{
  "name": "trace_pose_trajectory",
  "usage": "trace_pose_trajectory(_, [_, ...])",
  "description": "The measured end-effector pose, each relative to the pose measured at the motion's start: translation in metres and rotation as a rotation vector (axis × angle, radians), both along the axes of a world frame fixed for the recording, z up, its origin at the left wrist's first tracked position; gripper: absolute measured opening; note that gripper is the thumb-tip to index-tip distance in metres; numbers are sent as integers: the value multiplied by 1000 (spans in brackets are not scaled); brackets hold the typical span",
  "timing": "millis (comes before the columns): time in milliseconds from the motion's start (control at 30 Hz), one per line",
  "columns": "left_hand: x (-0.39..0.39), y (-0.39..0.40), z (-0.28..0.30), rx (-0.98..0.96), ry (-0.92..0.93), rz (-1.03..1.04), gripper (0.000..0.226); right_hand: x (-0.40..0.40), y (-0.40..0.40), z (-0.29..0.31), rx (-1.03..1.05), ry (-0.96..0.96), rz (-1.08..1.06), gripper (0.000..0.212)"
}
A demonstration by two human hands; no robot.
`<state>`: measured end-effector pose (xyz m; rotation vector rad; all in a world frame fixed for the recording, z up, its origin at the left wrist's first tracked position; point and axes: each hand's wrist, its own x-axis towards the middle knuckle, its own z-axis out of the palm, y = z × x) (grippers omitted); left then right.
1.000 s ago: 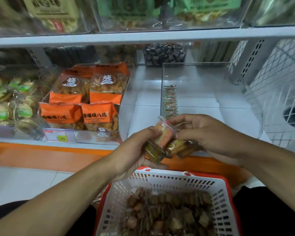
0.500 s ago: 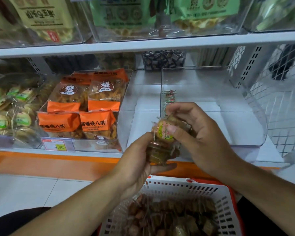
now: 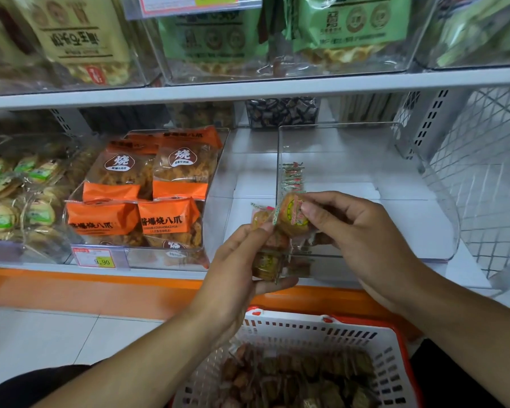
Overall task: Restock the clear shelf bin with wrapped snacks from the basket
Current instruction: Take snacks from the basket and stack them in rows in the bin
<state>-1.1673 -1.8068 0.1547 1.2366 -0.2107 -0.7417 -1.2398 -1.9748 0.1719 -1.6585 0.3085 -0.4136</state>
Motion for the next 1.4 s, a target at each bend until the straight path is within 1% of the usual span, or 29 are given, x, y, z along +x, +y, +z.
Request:
trace_pose_trajectory(167, [-1,-1,-3,-19,-32,6,42,1,2,5,408,16,-47,13])
trace_pose_trajectory(267, [0,-2,-5,-12,-54,13,35,1,4,10,634,63,-46,15])
trace_pose_trajectory(367, [-1,-3,-6,6,-109,15,27,-2,3,12,755,142,58,26])
trace_pose_trajectory(433, [-2,-4,-4,22,-162,34,32,-3,0,14,800,180,117,35])
trace_pose_trajectory(500, [-2,-5,-1,30,-215,60,34,-2,-4,19,800,182,174,37])
trace_pose_trajectory(567, [0,-8,3,34,-276,90,30,1,-9,27,741,176,244,40])
trace_pose_trajectory(633, [2,-12,8,14,-310,124,24,4,-17,33,680,174,276,48])
trace_pose_trajectory(700, [4,-18,13,4,-348,147,19,10,-30,39,648,152,272,51])
trace_pose_trajectory(800, [5,-32,15,11,-396,163,14,28,-62,41,657,101,136,51])
trace_pose_trajectory(833, [5,-38,14,9,-407,152,13,36,-72,39,608,112,79,49])
trace_pose_trajectory(867, [4,-45,14,4,-410,131,13,44,-81,34,503,149,25,45])
trace_pose_trajectory(967, [1,-65,7,41,-446,35,27,74,-102,2,-35,331,-125,43])
trace_pose_trajectory(1000, [3,-72,4,85,-480,-13,25,84,-109,-12,-188,377,-164,45])
trace_pose_trajectory(1067, [7,-84,-3,205,-559,-86,17,105,-119,-35,-407,439,-188,47])
trace_pose_trajectory(1100, [10,-90,-7,259,-590,-99,16,116,-123,-44,-512,447,-179,44])
trace_pose_trajectory(1167, [14,-100,-12,341,-638,-90,18,134,-133,-55,-692,455,-137,40])
trace_pose_trajectory(1200, [15,-103,-14,371,-651,-76,20,140,-136,-59,-766,474,-111,41])
trace_pose_trajectory(1267, [17,-107,-17,417,-636,-52,22,147,-140,-64,-869,520,-67,45])
trace_pose_trajectory(1300, [19,-107,-19,431,-617,-45,22,150,-142,-67,-874,530,-41,45])
trace_pose_trajectory(1333, [20,-107,-22,436,-602,-39,23,152,-144,-70,-831,532,-20,45])
trace_pose_trajectory(1400, [22,-107,-24,432,-609,-29,22,155,-145,-73,-680,501,-49,42])
